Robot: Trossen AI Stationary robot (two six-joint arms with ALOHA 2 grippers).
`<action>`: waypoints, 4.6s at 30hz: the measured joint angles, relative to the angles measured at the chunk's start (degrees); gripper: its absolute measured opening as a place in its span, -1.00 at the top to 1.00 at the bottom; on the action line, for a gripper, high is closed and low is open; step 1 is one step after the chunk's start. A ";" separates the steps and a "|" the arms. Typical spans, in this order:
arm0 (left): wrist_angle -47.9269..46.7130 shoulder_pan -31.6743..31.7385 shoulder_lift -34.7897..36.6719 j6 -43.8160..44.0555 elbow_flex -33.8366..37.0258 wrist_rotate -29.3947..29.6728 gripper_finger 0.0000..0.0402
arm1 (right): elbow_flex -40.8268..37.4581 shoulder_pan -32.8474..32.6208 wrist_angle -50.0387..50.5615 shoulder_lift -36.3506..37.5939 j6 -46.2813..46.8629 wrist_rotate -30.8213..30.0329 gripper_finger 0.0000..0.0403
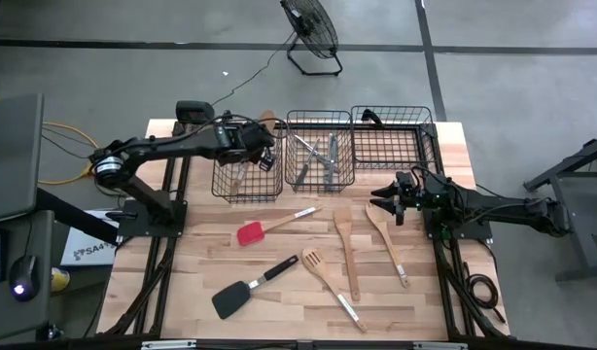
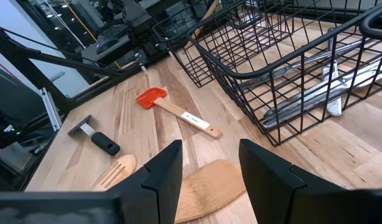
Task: Pick & Place Kitchen Items
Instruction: Put the wooden serving spoon into the left wire basket, then put the red spatula into the right wire basket
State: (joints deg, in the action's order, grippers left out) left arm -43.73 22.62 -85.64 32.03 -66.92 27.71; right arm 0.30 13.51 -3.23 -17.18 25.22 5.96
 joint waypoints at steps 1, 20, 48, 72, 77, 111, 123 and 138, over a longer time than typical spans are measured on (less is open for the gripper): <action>0.13 0.52 -0.45 0.00 0.00 -0.84 0.60 | -0.01 -0.01 0.01 0.01 0.00 -0.01 0.25; -0.43 5.50 -2.44 -0.70 -0.02 -10.95 0.60 | 0.01 0.00 0.00 0.01 0.01 -0.01 0.25; -0.17 5.52 -7.38 -1.75 0.02 -11.16 0.60 | 0.02 -0.01 -0.01 0.01 0.02 -0.01 0.25; -0.15 5.50 -7.31 -1.68 0.02 -12.18 0.54 | 0.02 0.01 0.01 -0.01 0.01 -0.01 0.25; -0.15 5.50 -7.31 -1.55 0.02 -12.12 0.29 | 0.00 0.01 -0.01 0.01 0.00 -0.01 0.25; 0.70 0.72 3.24 -7.69 0.04 -9.89 0.09 | -0.01 0.00 0.01 -0.01 0.00 -0.01 0.25; 2.59 -10.66 7.75 -14.79 0.02 -10.55 0.09 | 0.00 -0.01 0.01 -0.01 0.00 -0.01 0.25; -1.80 -24.67 7.47 -9.37 0.04 -11.57 0.09 | -0.01 0.01 0.01 -0.01 0.00 -0.01 0.25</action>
State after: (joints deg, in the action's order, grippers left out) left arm -45.53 -2.05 -78.17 22.66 -66.87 16.15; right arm 0.30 13.52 -3.22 -17.19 25.21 5.96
